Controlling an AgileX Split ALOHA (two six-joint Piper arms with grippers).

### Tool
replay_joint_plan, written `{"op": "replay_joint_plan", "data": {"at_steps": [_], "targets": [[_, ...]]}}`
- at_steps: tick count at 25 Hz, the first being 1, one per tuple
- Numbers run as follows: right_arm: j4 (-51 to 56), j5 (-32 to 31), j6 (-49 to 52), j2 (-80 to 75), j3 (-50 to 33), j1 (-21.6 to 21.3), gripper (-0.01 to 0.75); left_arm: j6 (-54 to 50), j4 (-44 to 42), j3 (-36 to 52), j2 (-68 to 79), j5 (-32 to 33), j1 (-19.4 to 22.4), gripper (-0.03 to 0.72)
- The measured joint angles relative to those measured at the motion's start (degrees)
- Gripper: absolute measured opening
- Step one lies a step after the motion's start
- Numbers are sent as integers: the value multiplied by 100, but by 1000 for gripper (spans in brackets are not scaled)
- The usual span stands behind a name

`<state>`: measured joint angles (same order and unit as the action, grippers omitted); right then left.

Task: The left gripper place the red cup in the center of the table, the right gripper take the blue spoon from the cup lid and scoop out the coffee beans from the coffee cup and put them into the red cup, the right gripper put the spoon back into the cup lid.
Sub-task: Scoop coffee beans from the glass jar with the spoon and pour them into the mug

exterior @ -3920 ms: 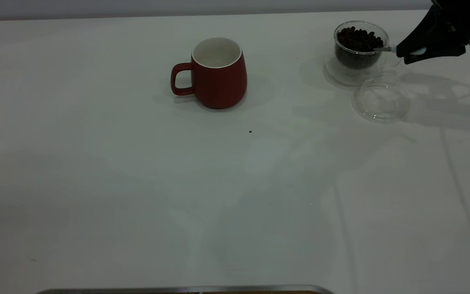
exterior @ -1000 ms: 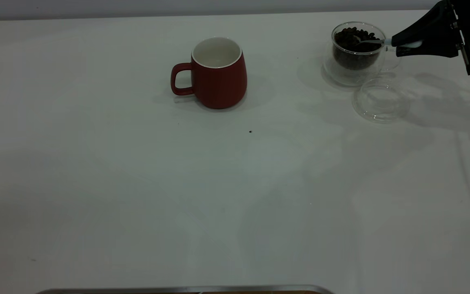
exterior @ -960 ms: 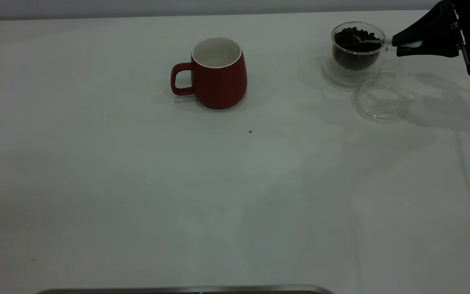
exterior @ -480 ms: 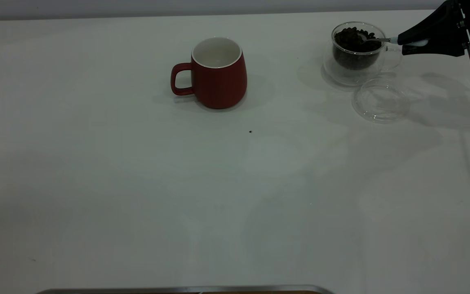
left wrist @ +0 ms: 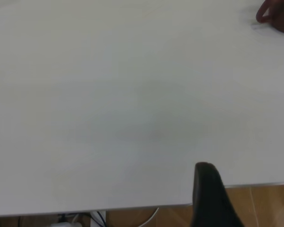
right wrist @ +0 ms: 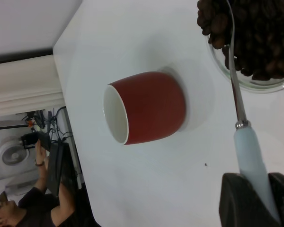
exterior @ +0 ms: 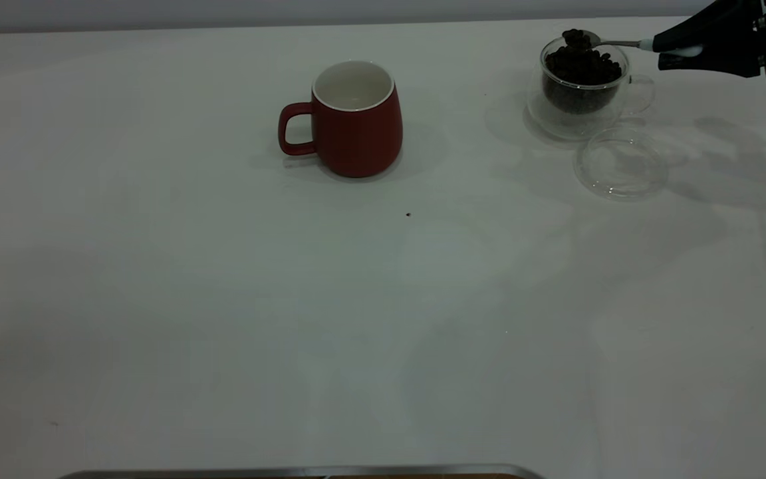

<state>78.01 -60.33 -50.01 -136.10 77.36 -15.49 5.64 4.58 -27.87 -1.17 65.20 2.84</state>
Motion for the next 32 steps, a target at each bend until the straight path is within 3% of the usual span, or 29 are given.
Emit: {"op": "replay_joint_plan", "data": {"at_steps": [9,32], "targets": [[128,-144,-24,0,0,184,108,0,0,0,0,0,0,474],[798,83,-241,50,0,2353,107,-18,0,0,0,0,0,474]]}}
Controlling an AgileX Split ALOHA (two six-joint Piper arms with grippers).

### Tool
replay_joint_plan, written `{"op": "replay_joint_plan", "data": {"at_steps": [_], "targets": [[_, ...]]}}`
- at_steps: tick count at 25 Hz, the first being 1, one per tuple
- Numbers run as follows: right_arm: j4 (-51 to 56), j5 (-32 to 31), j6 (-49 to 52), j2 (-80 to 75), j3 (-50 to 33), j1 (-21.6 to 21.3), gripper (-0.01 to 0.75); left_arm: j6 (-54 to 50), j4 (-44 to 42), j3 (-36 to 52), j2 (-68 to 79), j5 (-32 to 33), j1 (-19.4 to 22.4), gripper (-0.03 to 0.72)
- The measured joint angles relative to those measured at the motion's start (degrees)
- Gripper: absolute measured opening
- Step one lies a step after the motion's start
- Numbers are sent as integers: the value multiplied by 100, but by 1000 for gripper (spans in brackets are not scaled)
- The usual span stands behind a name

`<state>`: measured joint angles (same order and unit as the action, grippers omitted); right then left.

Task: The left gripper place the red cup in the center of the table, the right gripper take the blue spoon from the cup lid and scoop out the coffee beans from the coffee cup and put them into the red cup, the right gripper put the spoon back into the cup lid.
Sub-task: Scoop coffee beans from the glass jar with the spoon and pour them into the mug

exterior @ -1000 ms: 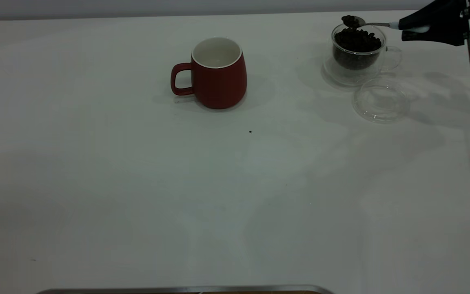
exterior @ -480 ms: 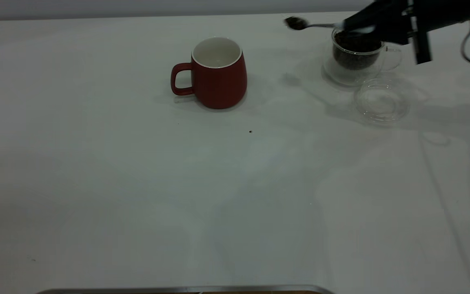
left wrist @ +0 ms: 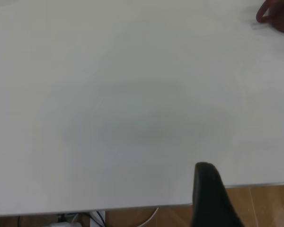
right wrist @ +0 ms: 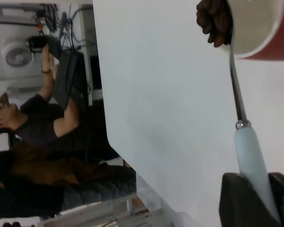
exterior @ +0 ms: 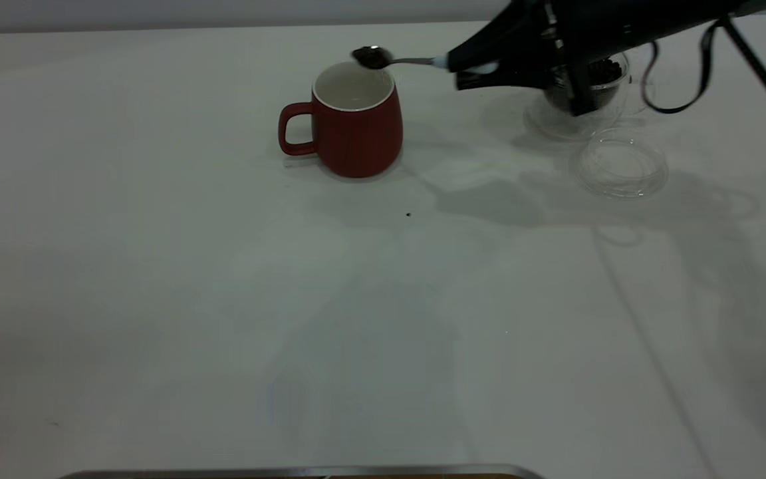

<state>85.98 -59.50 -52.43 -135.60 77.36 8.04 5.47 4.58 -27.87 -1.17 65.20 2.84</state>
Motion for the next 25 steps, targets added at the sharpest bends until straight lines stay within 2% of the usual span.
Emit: {"op": "replay_joint_plan", "data": {"at_steps": [6,15,25], "targets": [[253,555,-205,0,0,321,107,0,0,0,0,0,0,474],[256,1392,-564,0,0,471,107,0,0,0,0,0,0,474],[-592,2130,-1024,207,0,709,107,18,0,0,0,0,0,474]]}}
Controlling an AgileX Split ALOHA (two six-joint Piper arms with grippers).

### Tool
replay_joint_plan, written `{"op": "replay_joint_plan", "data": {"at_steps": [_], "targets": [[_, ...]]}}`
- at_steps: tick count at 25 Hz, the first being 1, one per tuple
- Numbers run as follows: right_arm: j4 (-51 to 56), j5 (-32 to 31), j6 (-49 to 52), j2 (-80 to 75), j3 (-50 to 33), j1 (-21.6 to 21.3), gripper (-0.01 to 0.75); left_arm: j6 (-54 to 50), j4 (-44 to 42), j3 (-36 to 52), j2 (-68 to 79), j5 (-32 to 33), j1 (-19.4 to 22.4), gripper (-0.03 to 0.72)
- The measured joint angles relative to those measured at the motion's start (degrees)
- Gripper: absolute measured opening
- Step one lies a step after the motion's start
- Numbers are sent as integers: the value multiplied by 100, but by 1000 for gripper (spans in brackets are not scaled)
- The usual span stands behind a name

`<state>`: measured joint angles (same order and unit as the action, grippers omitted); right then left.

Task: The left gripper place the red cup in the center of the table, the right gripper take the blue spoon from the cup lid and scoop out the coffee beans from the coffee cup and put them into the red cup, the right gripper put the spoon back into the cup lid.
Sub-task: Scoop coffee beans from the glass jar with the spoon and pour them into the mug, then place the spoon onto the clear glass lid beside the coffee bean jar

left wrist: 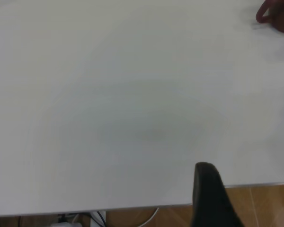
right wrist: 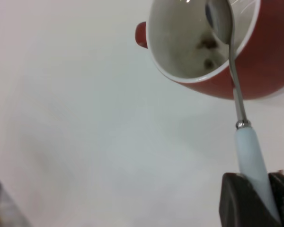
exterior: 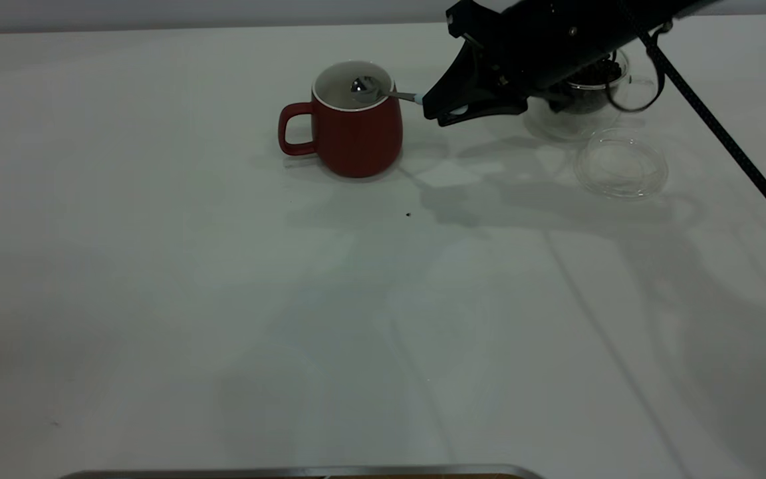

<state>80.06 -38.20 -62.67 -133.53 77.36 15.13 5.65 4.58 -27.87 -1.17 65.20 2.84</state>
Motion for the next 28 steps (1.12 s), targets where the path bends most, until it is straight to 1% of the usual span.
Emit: {"op": "replay_joint_plan", "data": {"at_steps": [4,9,12,17,19,23,28], "targets": [[-95,105,-10,94,0,27,107,0,0,0,0,0,0,474],[-118,-30,1,157,0,9,107,0,0,0,0,0,0,474],[-148,-199,1,376,0,-158,107,0,0,0,0,0,0,474],[-656,-608,314,996,-163,-731,107,0,0,0,0,0,0,474],[-821,-711,432,1227,-425,-1001,107,0,0,0,0,0,0,474],[-954,-903,487,1507,-1210,-1706,107,0,0,0,0,0,0,474],[-1002,-916,506,1828,-2050,-2269,107,-11,2,0,0,0,0,474]]}}
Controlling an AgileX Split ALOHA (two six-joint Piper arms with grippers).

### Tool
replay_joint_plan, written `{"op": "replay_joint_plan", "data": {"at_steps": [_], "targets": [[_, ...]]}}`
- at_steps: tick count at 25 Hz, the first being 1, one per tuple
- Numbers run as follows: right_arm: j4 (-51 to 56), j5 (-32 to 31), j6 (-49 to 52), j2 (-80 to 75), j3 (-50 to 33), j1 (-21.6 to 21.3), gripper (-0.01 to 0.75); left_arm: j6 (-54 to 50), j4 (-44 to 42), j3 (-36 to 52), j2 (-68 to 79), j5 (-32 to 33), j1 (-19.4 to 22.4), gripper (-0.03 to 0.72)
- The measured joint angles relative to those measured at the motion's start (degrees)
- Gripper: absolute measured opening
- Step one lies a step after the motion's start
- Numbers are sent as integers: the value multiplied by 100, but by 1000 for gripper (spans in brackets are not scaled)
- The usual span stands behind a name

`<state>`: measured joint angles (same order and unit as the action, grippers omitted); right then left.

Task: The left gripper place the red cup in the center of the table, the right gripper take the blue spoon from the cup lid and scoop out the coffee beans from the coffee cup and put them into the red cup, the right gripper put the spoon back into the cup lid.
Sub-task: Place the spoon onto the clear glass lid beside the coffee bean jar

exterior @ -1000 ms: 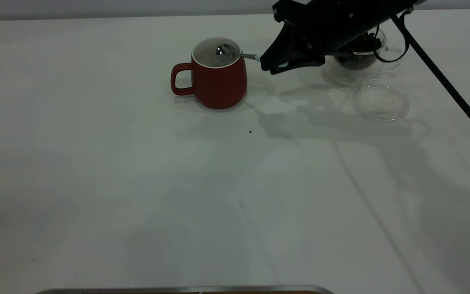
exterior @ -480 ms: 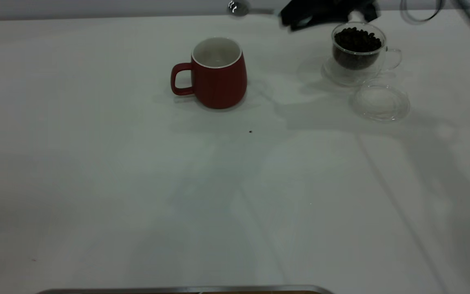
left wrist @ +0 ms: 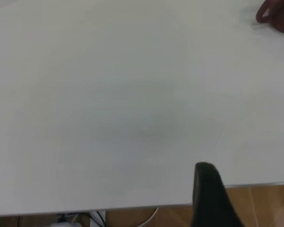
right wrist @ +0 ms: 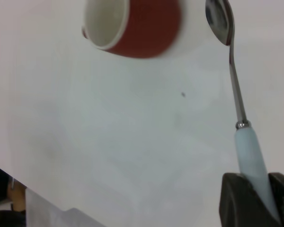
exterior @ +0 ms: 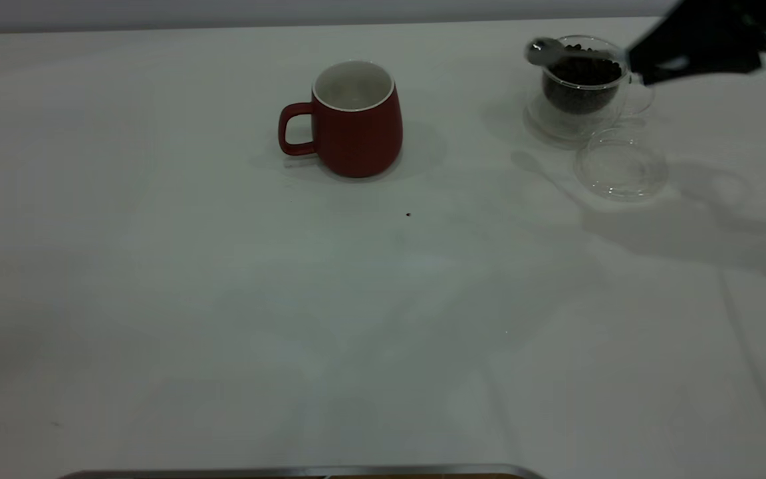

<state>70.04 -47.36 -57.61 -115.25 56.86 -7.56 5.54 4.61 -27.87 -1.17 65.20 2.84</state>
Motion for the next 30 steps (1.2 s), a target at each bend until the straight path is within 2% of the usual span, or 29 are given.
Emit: {"op": "replay_joint_plan", "data": {"at_steps": [5,10,19,30], "targets": [[-61,363,0,-101,-298,-388,107,-5,0,0,0,0,0,474],[67,624,-6,-525,-298,-567,107,-5,0,0,0,0,0,474],[886,753,-298,-1226,-88,-603,107,-5,0,0,0,0,0,474],[862,765,-195,-1624,158,-607,107,-5,0,0,0,0,0,474]]}}
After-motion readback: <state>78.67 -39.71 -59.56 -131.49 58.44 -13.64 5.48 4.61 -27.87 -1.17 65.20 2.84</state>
